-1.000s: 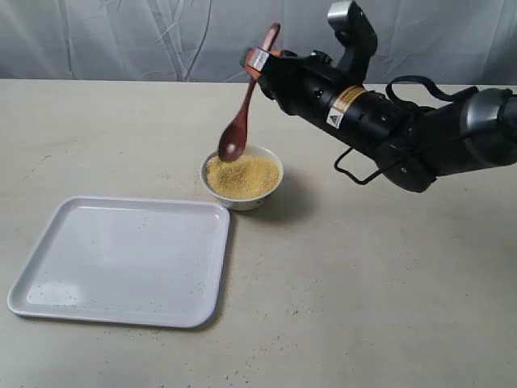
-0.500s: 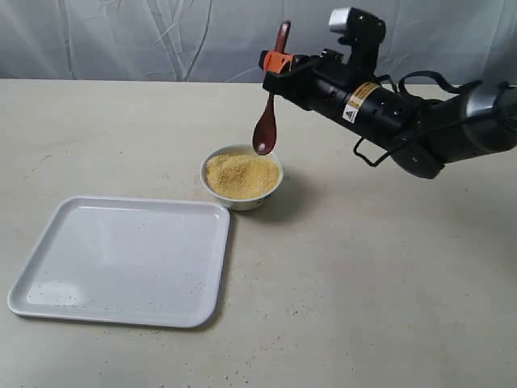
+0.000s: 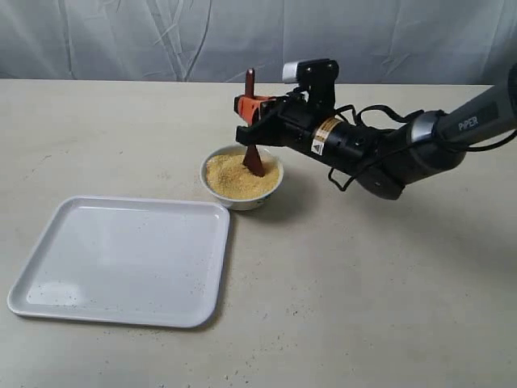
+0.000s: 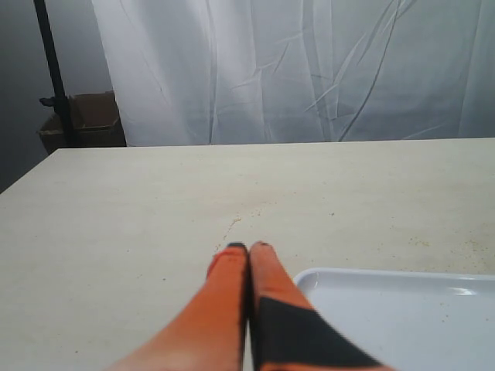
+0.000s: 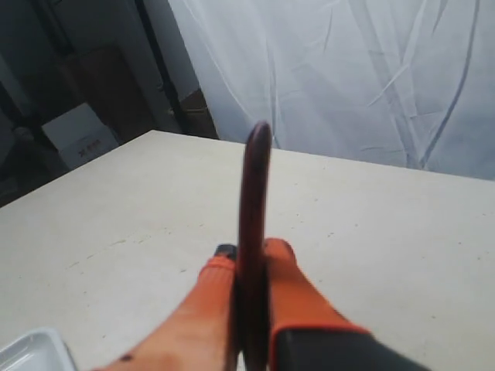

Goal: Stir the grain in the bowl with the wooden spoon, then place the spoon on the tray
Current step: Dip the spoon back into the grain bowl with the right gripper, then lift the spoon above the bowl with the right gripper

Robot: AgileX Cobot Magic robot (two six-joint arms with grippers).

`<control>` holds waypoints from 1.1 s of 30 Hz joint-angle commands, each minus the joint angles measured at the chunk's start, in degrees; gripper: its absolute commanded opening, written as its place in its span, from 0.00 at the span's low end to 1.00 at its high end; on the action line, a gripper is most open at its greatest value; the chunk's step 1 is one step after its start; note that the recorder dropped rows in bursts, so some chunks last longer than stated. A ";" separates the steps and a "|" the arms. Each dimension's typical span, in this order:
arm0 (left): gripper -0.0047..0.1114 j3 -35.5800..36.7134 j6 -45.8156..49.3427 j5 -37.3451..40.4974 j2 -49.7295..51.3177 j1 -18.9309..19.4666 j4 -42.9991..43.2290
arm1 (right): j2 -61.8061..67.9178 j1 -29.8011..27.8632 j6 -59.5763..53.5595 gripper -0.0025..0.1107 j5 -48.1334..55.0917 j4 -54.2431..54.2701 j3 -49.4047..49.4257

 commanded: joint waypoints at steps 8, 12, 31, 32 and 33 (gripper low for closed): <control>0.04 0.28 -0.17 -0.30 -0.29 0.05 -0.20 | -3.38 1.88 -2.86 0.01 -2.51 -0.93 -0.17; 0.04 0.28 -0.17 -0.30 -0.29 0.05 -0.20 | -4.90 1.97 -4.90 0.01 -3.01 -0.93 -0.17; 0.04 0.28 -0.17 -0.30 -0.29 0.05 -0.20 | -0.22 6.53 -3.59 0.01 10.60 -0.72 -5.42; 0.04 0.28 -0.17 -0.30 -0.29 0.05 -0.20 | -0.11 6.53 -4.38 0.01 12.28 0.21 -5.42; 0.04 0.28 -0.17 -0.30 -0.29 0.05 -0.20 | -0.11 6.53 -5.36 0.01 13.64 1.52 -5.42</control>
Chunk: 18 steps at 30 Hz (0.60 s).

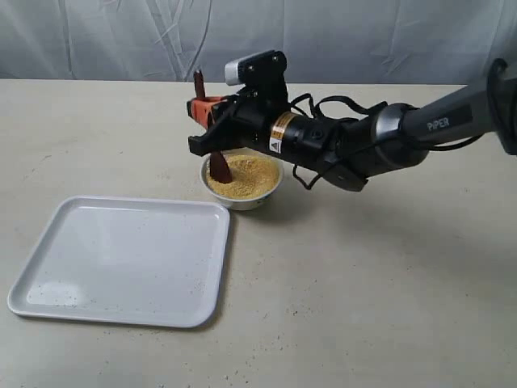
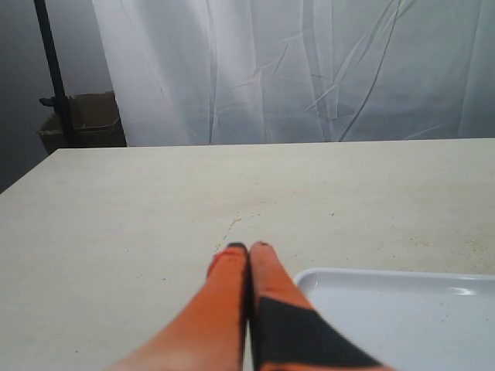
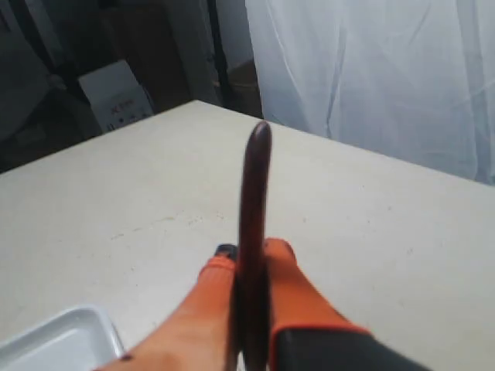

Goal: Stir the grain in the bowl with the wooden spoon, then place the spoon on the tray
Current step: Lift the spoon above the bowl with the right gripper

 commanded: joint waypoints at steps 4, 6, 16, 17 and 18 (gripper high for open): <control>0.04 0.28 -0.17 -0.30 -0.29 0.05 -0.20 | -0.27 -0.15 -2.68 0.01 5.65 4.55 -0.15; 0.04 0.28 -0.17 -0.16 -0.29 0.05 -0.20 | -1.68 -0.15 -2.68 0.01 5.83 4.55 -0.15; 0.04 0.28 -0.17 -0.16 -0.29 0.05 -0.20 | -8.39 -2.22 -2.68 0.01 9.11 10.72 -0.15; 0.04 0.28 -0.17 -0.16 -0.29 0.05 -0.20 | -8.38 -2.87 -2.68 0.01 9.11 10.72 -0.15; 0.04 0.28 -0.17 -0.16 -0.29 0.05 -0.20 | -8.25 -3.32 -2.68 0.01 9.46 10.72 -0.15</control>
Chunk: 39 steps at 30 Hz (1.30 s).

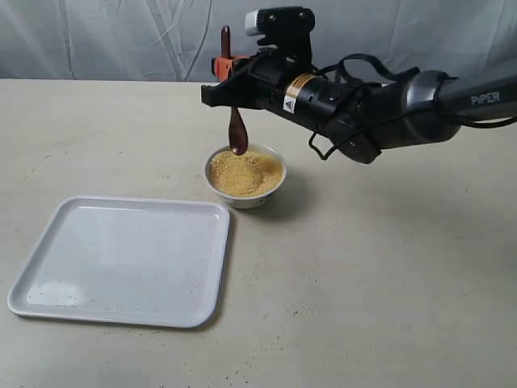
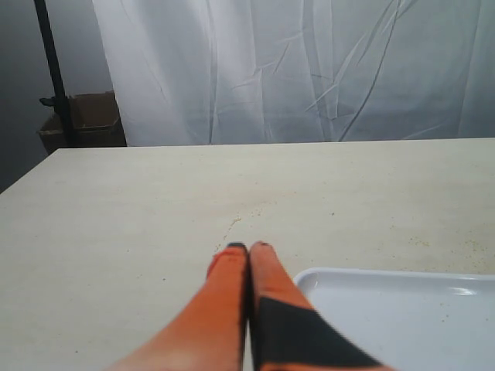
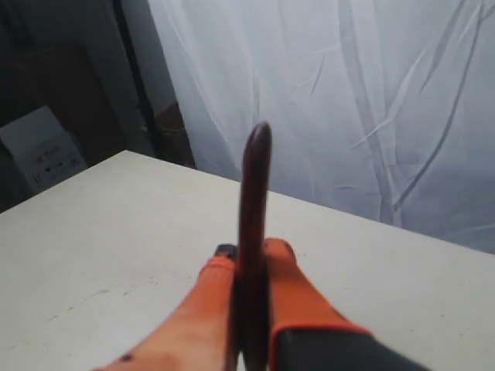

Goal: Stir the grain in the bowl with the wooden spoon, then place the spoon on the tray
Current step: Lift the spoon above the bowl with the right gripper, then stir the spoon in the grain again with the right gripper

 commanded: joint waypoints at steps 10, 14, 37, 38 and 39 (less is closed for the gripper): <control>0.04 0.28 -0.17 -0.16 -0.29 0.05 -0.20 | 5.97 -2.24 -0.49 0.01 -0.75 1.34 -0.11; 0.04 0.28 -0.17 -0.16 -0.29 0.05 -0.20 | 7.54 -2.13 1.75 0.01 -0.75 -2.33 -0.11; 0.04 0.28 -0.17 -0.26 -0.29 0.05 -0.20 | 5.64 0.55 2.43 0.01 -2.82 -8.39 -0.11; 0.04 0.28 -0.17 -0.26 -0.29 0.05 -0.20 | 6.70 0.43 1.61 0.01 -1.42 -7.21 -0.11; 0.04 0.28 -0.17 -0.26 -0.29 0.05 -0.20 | 6.74 0.24 0.47 0.01 0.00 -5.66 -0.11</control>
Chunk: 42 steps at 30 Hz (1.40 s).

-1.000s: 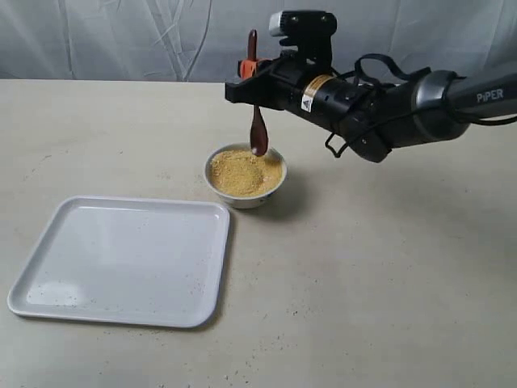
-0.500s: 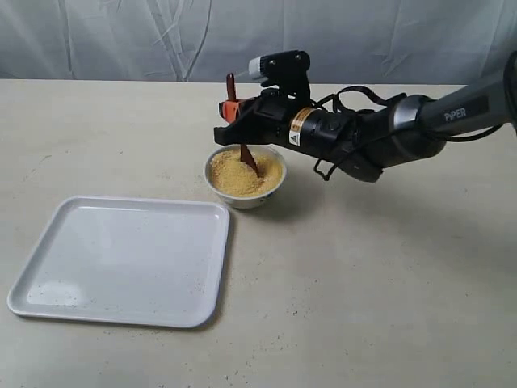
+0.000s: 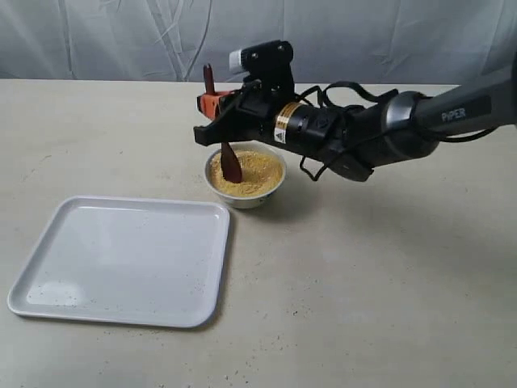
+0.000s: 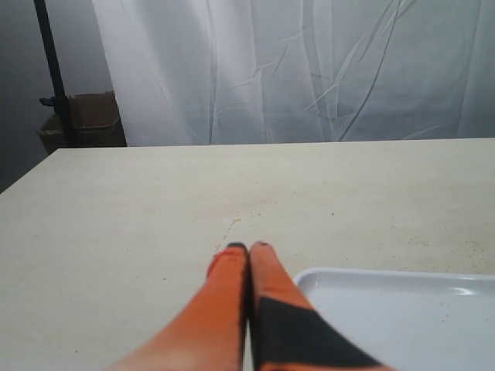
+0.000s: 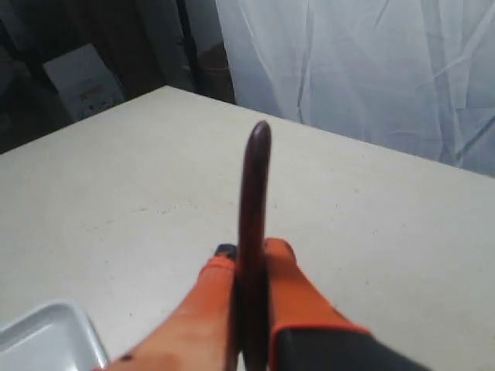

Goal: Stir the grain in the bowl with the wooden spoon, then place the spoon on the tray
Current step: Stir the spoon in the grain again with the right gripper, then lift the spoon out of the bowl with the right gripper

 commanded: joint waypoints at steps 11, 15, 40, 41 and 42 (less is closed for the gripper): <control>0.04 0.28 -0.17 -0.26 -0.29 0.05 -0.20 | -4.64 -2.39 -10.42 0.01 6.50 16.01 -0.11; 0.04 0.28 -0.17 -0.26 -0.29 0.05 -0.20 | -0.66 -2.39 -10.84 0.01 6.38 16.73 -0.11; 0.04 0.28 -0.17 -0.26 -0.29 0.05 -0.20 | -11.09 0.45 -14.47 0.01 14.92 10.40 -0.56; 0.04 0.28 -0.17 -0.26 -0.29 0.05 -0.20 | -11.71 0.68 -14.47 0.01 18.56 8.55 -1.34; 0.04 0.28 -0.17 -0.26 -0.29 0.05 -0.20 | -12.24 1.35 -13.95 0.01 23.28 6.58 -2.41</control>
